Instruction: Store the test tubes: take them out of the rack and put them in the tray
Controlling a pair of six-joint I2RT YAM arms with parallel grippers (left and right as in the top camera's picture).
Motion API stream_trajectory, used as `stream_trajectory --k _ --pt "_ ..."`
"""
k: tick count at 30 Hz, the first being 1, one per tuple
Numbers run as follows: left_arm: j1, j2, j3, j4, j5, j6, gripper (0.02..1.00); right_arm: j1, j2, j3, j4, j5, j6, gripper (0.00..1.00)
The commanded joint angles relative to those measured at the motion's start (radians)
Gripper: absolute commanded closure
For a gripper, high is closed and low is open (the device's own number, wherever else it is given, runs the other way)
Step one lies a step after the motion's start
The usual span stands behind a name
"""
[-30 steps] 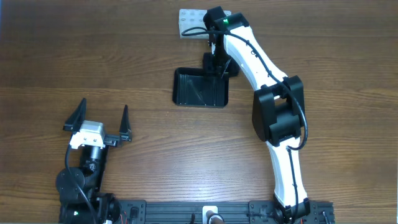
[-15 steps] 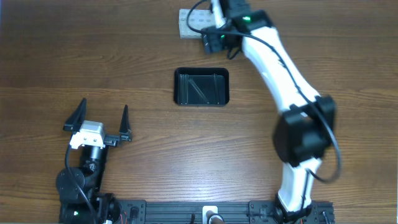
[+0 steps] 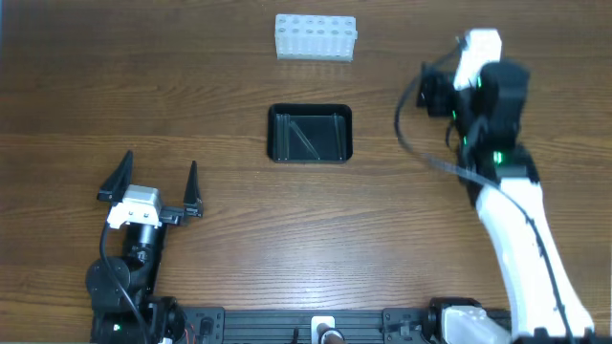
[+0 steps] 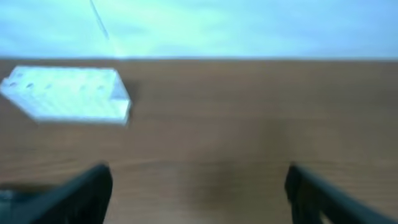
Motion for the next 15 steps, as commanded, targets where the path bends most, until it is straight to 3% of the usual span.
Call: stream_trajectory --k 1,5,15 --pt "0.007 -0.009 -0.006 0.002 0.008 0.010 0.018 -0.003 -0.178 -0.209 0.087 0.062 -0.064 0.088" --pt "0.007 -0.009 -0.006 0.002 0.008 0.010 0.018 -0.003 -0.316 -0.365 0.184 0.060 -0.063 0.007" --pt "0.007 -0.009 -0.006 0.002 0.008 0.010 0.018 -0.003 -0.628 -0.700 0.415 0.061 -0.048 0.007"
